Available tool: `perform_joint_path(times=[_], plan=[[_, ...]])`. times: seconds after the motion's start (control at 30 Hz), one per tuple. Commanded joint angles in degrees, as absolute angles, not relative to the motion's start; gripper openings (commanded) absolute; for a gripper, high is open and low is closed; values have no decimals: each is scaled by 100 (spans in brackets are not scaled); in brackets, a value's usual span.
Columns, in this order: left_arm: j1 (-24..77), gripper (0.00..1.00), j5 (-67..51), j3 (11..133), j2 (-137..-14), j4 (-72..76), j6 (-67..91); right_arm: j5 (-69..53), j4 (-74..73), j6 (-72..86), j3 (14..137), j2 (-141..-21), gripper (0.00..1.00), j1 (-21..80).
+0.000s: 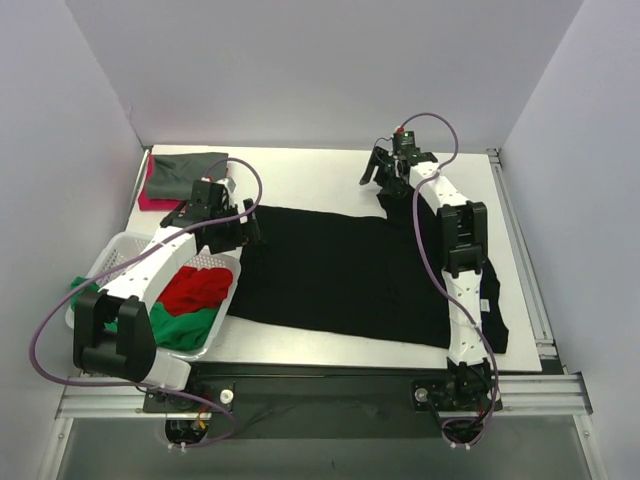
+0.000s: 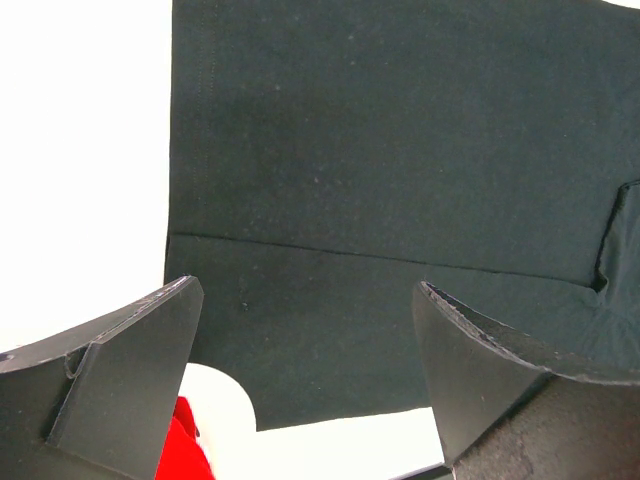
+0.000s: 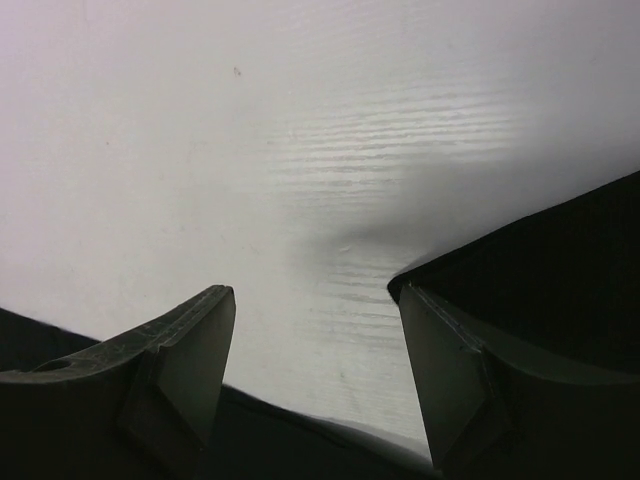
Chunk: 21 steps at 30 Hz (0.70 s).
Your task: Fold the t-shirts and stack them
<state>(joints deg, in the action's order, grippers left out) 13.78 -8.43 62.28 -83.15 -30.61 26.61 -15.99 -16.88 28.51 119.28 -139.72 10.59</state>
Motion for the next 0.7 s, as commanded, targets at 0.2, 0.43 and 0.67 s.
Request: perform_joint_path(times=[0.2, 0.43, 0.67], plan=[[1354, 97, -800, 6600, -8429, -3137, 2690, -608, -1380, 2312, 12366, -13789, 68, 659], [1354, 97, -729, 6557, -8517, -3305, 2637, -18, -1011, 2162, 12656, -14106, 68, 343], [1354, 97, -703, 6697, -8675, -3392, 2698, -18, -1028, 2355, 13148, -14598, 64, 9]])
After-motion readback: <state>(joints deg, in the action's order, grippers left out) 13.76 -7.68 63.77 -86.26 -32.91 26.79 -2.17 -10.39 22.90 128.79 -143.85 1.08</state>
